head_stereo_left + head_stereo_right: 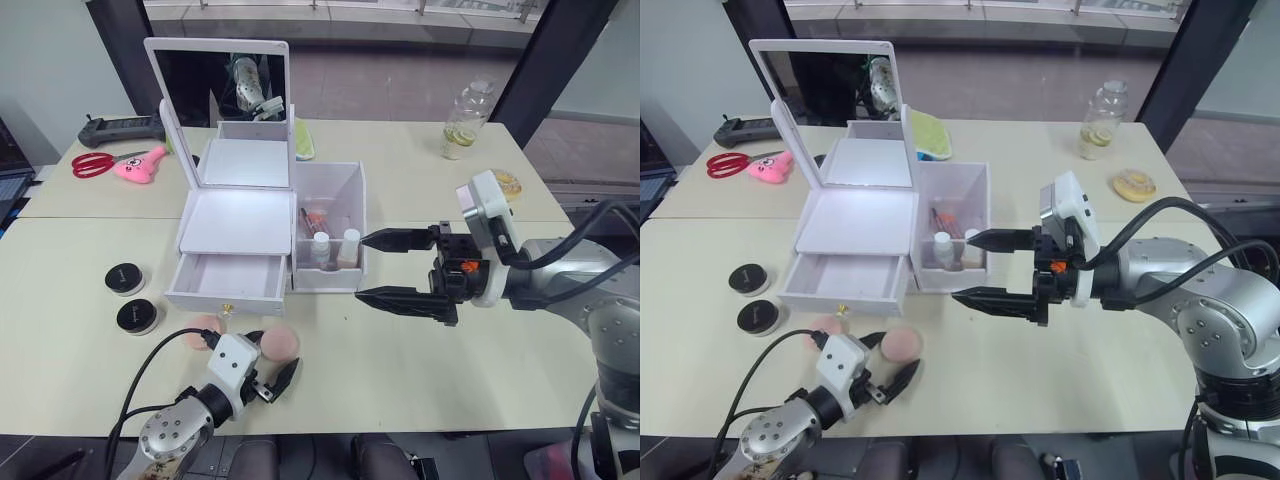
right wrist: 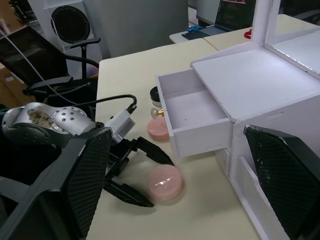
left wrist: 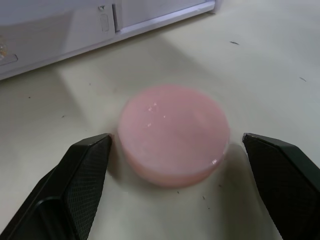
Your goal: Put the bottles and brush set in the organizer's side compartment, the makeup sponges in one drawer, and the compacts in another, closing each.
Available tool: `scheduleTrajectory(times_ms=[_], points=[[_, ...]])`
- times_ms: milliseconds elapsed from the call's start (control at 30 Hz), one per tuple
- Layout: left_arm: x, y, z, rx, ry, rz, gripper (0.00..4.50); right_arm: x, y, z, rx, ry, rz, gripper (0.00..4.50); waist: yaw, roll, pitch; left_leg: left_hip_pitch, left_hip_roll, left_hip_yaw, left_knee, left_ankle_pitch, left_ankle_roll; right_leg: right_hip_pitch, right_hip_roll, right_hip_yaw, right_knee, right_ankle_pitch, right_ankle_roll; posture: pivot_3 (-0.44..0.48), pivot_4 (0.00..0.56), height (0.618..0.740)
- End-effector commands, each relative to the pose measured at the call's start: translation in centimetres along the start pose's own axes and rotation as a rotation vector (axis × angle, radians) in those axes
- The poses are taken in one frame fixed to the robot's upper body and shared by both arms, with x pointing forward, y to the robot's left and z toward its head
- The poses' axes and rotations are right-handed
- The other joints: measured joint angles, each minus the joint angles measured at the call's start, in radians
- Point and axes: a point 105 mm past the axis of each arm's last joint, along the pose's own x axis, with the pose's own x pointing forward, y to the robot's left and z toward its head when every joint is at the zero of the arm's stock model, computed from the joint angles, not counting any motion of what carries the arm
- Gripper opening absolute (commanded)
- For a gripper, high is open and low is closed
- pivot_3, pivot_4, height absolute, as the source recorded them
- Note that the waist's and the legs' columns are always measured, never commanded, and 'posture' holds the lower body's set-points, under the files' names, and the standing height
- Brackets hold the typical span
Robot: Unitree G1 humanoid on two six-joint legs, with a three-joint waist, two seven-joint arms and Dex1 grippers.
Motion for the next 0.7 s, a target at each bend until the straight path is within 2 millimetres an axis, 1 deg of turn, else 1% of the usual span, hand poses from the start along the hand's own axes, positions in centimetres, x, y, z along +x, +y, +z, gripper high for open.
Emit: scheduleTrajectory(times_ms=[33,200,300,367,400,433,600,633,700], points=[[0.4,-0.2,-1.5,-0.046,0.060,-0.007,4.49,-0.2,0.7,0.9,-0.043,-0.004,0.006,4.50,0.003,0.002,-0.001,0.000,0.000,0.000,0.000,0.000,0.000,0.000,0.000,0.000,0.000,0.000,0.000,0.000,0.150,0.740],[0.7,-0.3,-1.3,-0.049,0.048,-0.018,4.49,-0.2,0.8,0.8,-0.040,0.003,0.001,4.50,0.011,0.003,-0.002,0.000,0.000,0.000,0.000,0.000,0.000,0.001,0.000,0.000,0.000,0.000,0.000,0.000,0.150,0.740],[0.8,-0.3,-1.2,-0.047,0.044,-0.022,3.93,-0.2,0.7,0.7,-0.042,0.011,0.000,4.50,0.013,0.003,-0.002,0.000,0.000,0.000,0.000,0.000,0.000,0.001,0.000,0.000,0.000,0.000,0.000,0.000,0.150,0.740],[0.7,-0.3,-1.2,-0.042,0.046,-0.025,3.31,-0.2,0.7,0.7,-0.044,0.012,0.000,4.50,0.012,0.003,-0.002,0.000,0.000,0.000,0.000,0.000,0.000,0.000,0.000,0.000,0.000,0.000,0.000,0.000,0.150,0.740],[0.7,-0.4,-1.2,-0.037,0.048,-0.028,3.08,-0.1,0.8,0.7,-0.045,0.013,0.001,4.50,0.012,0.003,-0.002,0.000,0.000,0.000,0.000,0.000,0.000,0.000,0.000,0.000,0.000,0.000,0.000,0.000,0.150,0.740],[0.6,-0.4,-1.2,-0.029,0.048,-0.031,2.97,-0.1,0.7,0.7,-0.045,0.013,0.001,4.50,0.012,0.003,-0.002,0.000,0.000,0.000,0.000,0.000,0.000,0.000,0.000,0.000,0.000,0.000,0.000,0.000,0.150,0.740],[0.1,-0.3,-0.9,-0.026,0.033,-0.051,2.97,-0.1,0.7,0.5,-0.043,0.019,0.002,4.50,0.010,0.003,-0.002,0.000,0.000,0.000,0.000,0.000,0.000,0.000,0.000,0.000,0.000,0.000,0.000,0.000,0.150,0.740],[-0.2,-0.1,-0.6,-0.022,0.021,-0.047,2.97,-0.1,0.7,0.4,-0.044,0.023,0.001,4.50,0.010,0.003,-0.002,0.000,0.000,0.000,0.000,0.000,0.000,0.000,0.000,0.000,0.000,0.000,0.000,0.000,0.150,0.740],[-1.6,0.3,0.1,-0.006,0.000,-0.066,2.97,-0.1,0.6,0.3,-0.048,0.028,0.001,4.50,0.009,0.003,-0.002,0.000,0.000,0.000,0.000,0.000,0.000,0.000,0.000,0.000,-0.001,0.000,0.000,0.000,0.150,0.740]])
